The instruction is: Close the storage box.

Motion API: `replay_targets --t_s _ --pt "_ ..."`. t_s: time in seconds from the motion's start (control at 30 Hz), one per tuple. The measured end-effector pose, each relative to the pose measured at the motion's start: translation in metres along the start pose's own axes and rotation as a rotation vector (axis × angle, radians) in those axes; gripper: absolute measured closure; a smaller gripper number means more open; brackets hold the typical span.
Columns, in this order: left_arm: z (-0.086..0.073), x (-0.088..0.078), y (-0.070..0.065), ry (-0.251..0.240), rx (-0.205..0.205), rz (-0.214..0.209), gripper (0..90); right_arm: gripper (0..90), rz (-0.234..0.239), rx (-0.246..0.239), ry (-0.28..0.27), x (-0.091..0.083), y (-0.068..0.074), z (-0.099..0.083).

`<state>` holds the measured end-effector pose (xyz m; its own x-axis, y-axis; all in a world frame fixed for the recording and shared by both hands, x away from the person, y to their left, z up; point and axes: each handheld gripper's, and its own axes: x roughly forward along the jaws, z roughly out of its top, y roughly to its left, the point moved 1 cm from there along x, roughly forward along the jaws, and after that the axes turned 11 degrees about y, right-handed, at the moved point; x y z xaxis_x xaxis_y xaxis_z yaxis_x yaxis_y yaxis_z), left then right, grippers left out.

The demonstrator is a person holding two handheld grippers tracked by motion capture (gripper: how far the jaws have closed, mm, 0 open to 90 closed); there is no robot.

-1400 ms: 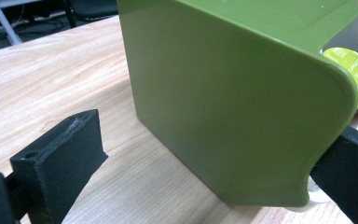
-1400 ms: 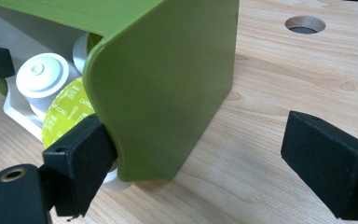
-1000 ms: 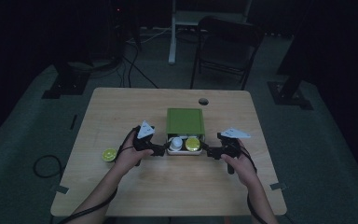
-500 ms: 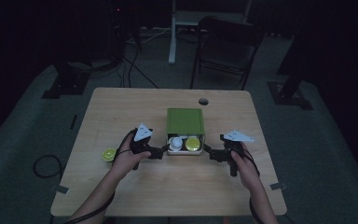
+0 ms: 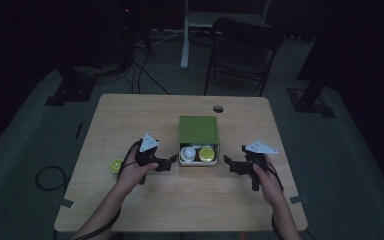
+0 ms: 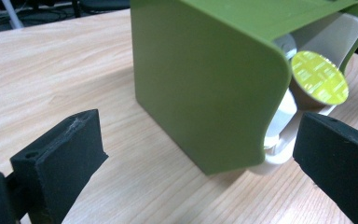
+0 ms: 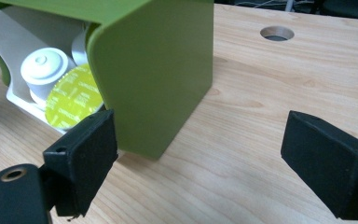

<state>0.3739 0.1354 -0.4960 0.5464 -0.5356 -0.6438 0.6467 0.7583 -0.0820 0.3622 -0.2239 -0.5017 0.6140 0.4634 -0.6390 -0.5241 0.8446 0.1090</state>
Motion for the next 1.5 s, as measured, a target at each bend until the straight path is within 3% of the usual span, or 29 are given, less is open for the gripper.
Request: replay_targets --t_s 0.33,0.77,1.3,1.5 --pt "-0.008 -0.009 0.001 0.006 -0.025 0.022 2.0 10.5 -0.034 0.009 0.009 -0.006 -0.006 -0.012" --pt "-0.032 -0.014 0.002 0.023 -0.078 0.032 2.0 10.5 -0.088 0.041 0.024 -0.017 -0.022 -0.033" --pt "-0.058 -0.022 -0.007 0.089 -0.049 0.011 2.0 10.5 -0.169 0.115 0.057 -0.029 -0.036 -0.065" --pt "-0.064 -0.026 -0.014 0.123 -0.043 0.019 2.0 10.5 -0.233 0.147 0.069 -0.035 -0.042 -0.073"
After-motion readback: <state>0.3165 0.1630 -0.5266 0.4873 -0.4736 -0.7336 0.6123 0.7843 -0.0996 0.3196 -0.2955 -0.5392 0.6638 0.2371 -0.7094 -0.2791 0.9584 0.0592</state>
